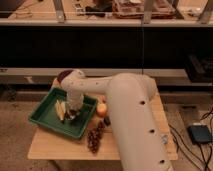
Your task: Place fork in purple bowl
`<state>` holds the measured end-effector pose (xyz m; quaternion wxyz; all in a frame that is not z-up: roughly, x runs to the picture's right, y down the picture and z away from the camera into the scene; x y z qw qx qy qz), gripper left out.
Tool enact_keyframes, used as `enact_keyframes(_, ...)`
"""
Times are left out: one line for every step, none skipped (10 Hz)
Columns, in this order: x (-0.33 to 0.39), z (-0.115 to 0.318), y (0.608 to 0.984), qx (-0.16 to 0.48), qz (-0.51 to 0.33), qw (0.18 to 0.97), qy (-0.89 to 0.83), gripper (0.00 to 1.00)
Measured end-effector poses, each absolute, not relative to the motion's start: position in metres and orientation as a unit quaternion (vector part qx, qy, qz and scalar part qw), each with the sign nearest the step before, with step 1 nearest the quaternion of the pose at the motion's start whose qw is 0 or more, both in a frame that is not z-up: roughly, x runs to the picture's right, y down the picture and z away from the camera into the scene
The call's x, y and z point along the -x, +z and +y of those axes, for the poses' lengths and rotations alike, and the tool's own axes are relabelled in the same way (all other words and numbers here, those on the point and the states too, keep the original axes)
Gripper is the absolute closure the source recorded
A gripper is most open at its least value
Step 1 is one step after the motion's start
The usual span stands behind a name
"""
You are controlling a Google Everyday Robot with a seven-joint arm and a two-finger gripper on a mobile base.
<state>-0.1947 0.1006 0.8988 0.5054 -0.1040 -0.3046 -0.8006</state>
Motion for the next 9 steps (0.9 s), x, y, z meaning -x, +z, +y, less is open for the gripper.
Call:
enact_keyframes(0.194,0.092,0.89,0.1,-0.3,0.504,-0.804,1.0)
enact_keyframes(0.194,0.079,0.876,0.092,-0.295,0.503,-0.807,1.0)
enact_keyframes(0.197,0.066,0.861,0.079,-0.292,0.5,-0.812,1.0)
enact_keyframes(0.203,0.05,0.842,0.061,-0.289,0.494,-0.818,1.0)
enact_keyframes(0.208,0.037,0.826,0.043,-0.286,0.488,-0.823,1.0)
enact_keyframes(0.21,0.025,0.815,0.028,-0.284,0.485,-0.826,1.0)
enact_keyframes(0.212,0.008,0.803,0.01,-0.279,0.483,-0.83,1.0)
enact_keyframes(0.216,-0.003,0.799,-0.002,-0.277,0.484,-0.83,1.0)
enact_keyframes(0.221,-0.013,0.8,-0.014,-0.274,0.486,-0.83,1.0)
